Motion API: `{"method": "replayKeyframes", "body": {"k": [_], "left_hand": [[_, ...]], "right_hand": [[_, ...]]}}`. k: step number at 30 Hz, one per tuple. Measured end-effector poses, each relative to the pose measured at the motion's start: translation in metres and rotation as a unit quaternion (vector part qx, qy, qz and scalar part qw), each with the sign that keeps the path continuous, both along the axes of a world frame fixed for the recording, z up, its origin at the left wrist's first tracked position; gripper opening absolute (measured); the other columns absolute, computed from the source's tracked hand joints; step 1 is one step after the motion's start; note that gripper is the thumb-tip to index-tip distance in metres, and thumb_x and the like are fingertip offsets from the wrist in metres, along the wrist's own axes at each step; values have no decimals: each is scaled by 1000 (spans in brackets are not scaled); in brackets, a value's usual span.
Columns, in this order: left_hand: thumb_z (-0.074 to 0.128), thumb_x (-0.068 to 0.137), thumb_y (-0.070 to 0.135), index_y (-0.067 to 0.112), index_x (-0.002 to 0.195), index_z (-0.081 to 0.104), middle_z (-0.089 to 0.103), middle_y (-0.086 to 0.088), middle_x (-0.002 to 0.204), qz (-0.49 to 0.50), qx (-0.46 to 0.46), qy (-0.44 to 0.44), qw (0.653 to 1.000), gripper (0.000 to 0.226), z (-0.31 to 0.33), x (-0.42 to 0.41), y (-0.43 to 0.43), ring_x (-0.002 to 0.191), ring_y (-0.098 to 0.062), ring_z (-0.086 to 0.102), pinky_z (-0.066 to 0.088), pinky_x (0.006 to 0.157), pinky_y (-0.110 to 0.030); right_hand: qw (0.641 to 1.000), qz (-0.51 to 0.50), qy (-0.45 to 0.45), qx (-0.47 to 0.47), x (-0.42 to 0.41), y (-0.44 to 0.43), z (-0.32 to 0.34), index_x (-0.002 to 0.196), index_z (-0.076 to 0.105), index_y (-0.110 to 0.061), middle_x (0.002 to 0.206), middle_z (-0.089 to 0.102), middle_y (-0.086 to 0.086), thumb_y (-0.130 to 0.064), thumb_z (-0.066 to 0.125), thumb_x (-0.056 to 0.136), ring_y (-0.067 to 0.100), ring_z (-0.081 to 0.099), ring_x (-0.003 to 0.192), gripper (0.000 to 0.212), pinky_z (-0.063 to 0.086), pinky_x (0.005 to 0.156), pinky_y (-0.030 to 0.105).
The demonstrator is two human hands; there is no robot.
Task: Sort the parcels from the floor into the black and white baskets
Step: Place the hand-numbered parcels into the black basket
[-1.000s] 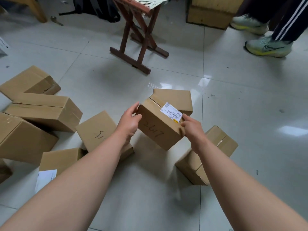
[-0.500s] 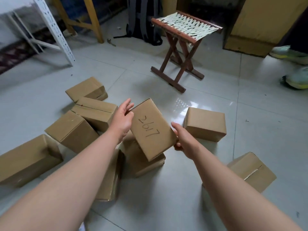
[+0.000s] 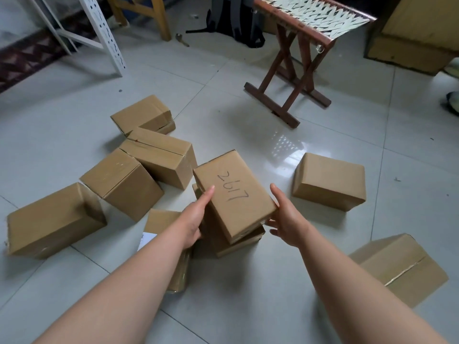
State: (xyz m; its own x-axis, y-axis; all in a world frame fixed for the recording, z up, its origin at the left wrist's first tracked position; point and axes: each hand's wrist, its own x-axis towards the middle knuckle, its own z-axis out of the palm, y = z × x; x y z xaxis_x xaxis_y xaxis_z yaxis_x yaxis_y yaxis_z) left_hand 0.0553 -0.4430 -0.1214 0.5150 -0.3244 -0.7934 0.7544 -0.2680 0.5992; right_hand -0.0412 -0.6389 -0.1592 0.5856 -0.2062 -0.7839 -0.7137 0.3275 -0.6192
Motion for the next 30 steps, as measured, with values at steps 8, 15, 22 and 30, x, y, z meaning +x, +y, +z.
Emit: {"method": "replayKeyframes", "body": {"k": [8, 15, 22, 30], "left_hand": [[73, 49, 74, 24, 111, 68, 73, -3, 109, -9, 20, -14, 1000, 80, -13, -3, -3, 108, -25, 63, 43, 104, -46], [60, 78, 63, 21, 105, 69, 74, -3, 102, 33, 24, -50, 998, 51, 52, 3, -9, 91, -17, 67, 49, 75, -28], [60, 79, 61, 21, 111, 67, 73, 1, 102, 76, 14, -60, 995, 51, 209, 0, 14, 87, -9, 66, 46, 66, -23], [63, 64, 67, 23, 98, 70, 75, 6, 92, 113, 7, -97, 989, 56, 425, -4, 70, 83, -10, 69, 49, 62, -21]], "right_hand": [[998, 50, -26, 28, 8, 8, -5, 119, 66, -39, 97, 69, -15, -77, 41, 70, 15, 52, 88, 67, 30, 93, 35], [996, 71, -38, -31, 25, 7, 74, 114, 61, -53, 118, 69, -14, -75, 43, 72, 14, 58, 99, 50, 25, 112, 43], [992, 108, -46, -40, 29, 32, 237, 113, 57, -50, 124, 63, -17, -62, 32, 93, 8, 57, 95, 34, 36, 89, 24], [986, 124, -89, -61, 39, 83, 451, 100, 61, -44, 93, 65, -20, -56, 31, 98, 2, 57, 79, 33, 38, 71, 18]]}}
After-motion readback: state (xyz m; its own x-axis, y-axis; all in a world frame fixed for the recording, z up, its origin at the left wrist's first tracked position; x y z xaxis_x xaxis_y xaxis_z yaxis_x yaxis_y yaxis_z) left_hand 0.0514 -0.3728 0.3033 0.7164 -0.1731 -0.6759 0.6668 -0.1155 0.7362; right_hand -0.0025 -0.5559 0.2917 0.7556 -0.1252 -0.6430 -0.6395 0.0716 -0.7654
